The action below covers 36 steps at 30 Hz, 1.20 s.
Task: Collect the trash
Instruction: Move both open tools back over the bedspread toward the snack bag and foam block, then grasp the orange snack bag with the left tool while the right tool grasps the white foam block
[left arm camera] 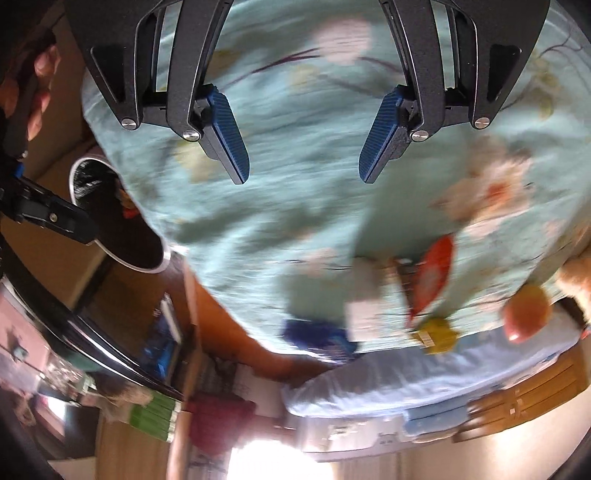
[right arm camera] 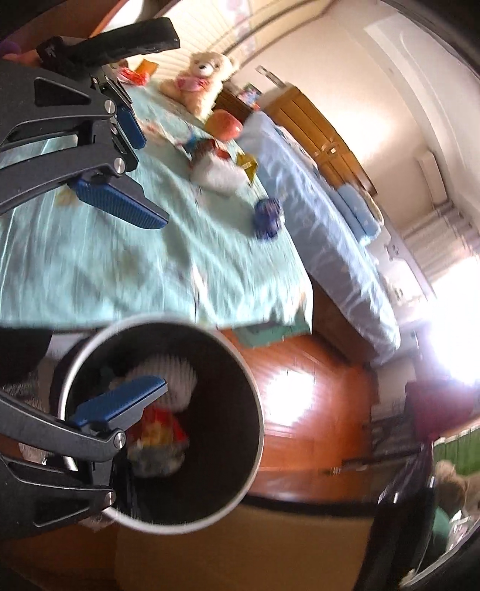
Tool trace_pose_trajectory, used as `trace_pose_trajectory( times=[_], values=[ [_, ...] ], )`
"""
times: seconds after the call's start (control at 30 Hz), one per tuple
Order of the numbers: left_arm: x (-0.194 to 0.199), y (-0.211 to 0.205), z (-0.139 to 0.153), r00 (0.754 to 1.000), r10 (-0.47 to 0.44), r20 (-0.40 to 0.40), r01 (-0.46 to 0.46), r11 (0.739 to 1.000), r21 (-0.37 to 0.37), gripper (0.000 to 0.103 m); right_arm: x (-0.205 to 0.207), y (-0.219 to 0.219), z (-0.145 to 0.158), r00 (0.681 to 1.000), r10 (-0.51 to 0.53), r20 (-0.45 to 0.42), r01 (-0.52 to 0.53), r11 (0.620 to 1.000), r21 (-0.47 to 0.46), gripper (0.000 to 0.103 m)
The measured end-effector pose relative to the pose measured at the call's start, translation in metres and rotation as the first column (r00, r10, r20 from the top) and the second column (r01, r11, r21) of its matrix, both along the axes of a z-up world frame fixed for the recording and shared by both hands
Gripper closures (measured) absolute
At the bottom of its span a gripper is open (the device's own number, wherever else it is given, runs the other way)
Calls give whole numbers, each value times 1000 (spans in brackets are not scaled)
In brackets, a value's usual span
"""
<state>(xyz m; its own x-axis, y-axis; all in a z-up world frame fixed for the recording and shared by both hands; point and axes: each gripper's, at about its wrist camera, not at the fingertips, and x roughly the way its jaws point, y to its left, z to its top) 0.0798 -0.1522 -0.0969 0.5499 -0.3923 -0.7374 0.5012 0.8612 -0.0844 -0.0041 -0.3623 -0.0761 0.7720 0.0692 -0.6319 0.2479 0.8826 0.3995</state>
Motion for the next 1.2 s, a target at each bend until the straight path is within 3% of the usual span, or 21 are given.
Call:
trace_pose_trajectory(
  times=[0.43,0.83,0.87,0.93,1.03,1.2],
  values=[
    [40,68,-8,989,146,-30,-147,989,-28,40,42,53,-11,994,100,-42,-100,995,-4,19],
    [97,50,-9,989,139,-43,-140,990,-17,42,72,63,-14,991,116,-70,-116,993,1,19],
    [101,49,-9,990,136,-37,-137,990,-21,44,75,65,-14,990,121,-72,-121,993,0,19],
    [107,47,-10,991,127,-33,-127,992,-14,69,80,67,-15,989,129,-75,-130,992,-2,19],
    [118,47,-15,991,118,-55,-119,993,-20,99,87,71,-16,987,138,-82,-138,990,-4,19],
    [122,68,-15,987,147,-61,-150,987,-54,102,106,89,-18,980,177,-88,-179,984,-7,19]
  ],
)
